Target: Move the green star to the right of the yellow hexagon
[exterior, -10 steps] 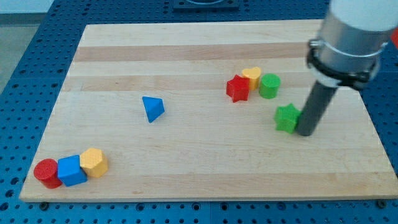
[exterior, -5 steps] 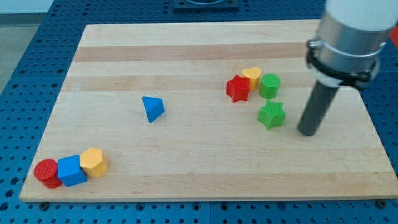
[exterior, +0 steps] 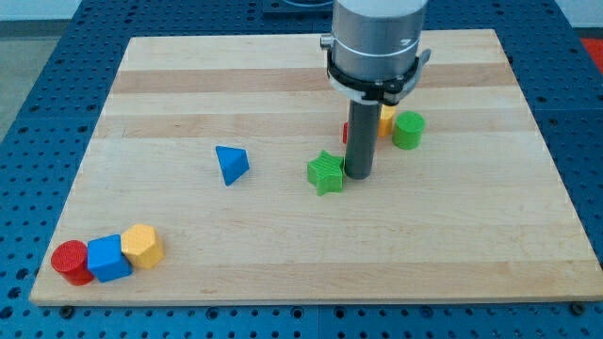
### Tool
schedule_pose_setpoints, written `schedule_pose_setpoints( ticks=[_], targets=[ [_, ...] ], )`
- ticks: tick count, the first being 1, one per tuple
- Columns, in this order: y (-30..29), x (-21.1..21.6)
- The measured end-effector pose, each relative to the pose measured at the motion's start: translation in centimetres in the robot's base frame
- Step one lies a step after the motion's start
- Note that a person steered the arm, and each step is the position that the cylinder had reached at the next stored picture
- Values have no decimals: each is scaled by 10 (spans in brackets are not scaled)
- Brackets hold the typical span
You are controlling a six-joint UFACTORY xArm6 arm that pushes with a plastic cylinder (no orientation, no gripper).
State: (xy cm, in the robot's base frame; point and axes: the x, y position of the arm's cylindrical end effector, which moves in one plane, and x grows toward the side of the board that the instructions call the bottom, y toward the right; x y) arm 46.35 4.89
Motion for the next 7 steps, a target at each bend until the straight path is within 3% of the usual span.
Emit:
schedule_pose_setpoints(
  ticks=[2, 3, 4, 5, 7],
  targets=[
    [-75, -5],
    [-96, 22],
    [-102, 60],
    [-104, 72],
    [-50, 92]
  ],
)
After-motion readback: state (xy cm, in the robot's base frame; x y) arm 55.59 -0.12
